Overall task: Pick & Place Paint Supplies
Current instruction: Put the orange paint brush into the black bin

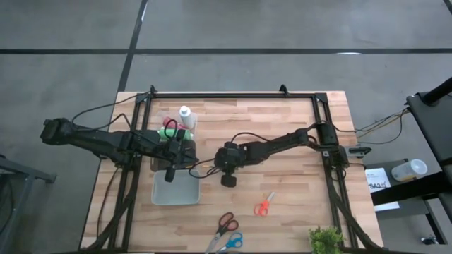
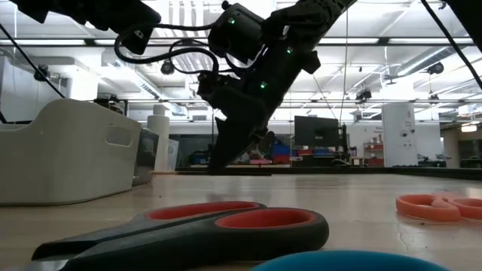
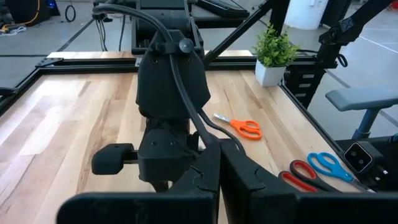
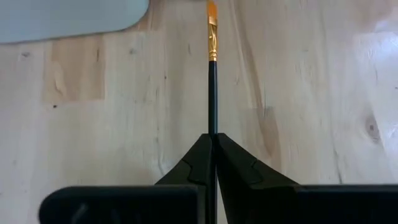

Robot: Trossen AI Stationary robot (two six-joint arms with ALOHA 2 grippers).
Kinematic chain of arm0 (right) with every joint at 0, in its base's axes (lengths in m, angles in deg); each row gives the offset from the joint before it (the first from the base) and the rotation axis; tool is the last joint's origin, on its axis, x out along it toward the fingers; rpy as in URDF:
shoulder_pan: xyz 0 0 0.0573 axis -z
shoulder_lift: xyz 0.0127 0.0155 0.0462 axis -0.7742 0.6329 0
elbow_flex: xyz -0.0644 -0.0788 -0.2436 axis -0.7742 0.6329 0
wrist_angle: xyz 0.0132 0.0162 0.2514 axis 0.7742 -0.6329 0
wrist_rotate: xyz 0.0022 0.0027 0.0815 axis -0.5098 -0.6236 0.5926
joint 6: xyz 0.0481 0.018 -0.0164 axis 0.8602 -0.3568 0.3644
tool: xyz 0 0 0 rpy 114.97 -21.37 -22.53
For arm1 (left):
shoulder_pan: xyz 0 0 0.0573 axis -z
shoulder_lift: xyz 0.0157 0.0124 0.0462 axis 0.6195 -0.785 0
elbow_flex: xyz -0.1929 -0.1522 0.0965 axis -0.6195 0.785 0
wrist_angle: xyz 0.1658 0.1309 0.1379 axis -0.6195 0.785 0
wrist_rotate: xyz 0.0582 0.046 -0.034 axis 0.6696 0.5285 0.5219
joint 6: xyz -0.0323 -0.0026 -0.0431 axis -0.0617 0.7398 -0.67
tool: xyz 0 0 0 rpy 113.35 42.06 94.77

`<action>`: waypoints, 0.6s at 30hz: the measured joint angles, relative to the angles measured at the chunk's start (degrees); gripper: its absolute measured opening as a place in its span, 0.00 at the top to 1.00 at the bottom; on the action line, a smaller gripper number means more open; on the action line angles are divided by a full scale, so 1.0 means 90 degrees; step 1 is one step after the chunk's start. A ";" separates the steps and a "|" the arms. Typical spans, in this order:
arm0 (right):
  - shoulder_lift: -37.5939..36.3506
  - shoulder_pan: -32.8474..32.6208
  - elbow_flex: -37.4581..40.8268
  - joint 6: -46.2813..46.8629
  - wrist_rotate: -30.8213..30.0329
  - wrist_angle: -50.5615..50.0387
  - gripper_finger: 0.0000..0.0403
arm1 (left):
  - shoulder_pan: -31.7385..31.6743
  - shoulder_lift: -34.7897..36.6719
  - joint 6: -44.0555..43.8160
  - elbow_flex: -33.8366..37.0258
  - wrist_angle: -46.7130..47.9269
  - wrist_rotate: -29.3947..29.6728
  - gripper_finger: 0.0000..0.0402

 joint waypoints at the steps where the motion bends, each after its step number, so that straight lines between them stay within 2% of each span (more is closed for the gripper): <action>1: -0.0010 0.0001 0.0000 0.0000 0.0000 -0.0024 0.97 | -0.0002 0.0000 0.0000 0.0000 -0.0002 0.0000 0.98; 9: -0.0302 0.0003 -0.0002 -0.0095 -0.0024 -0.1176 0.97 | 0.0000 0.0000 -0.0002 0.0000 -0.0001 -0.0002 0.98; 18: -0.1185 -0.0006 0.0029 -0.0046 -0.0029 -0.1743 0.97 | -0.0002 0.0002 0.0005 0.0000 0.0013 -0.0002 0.98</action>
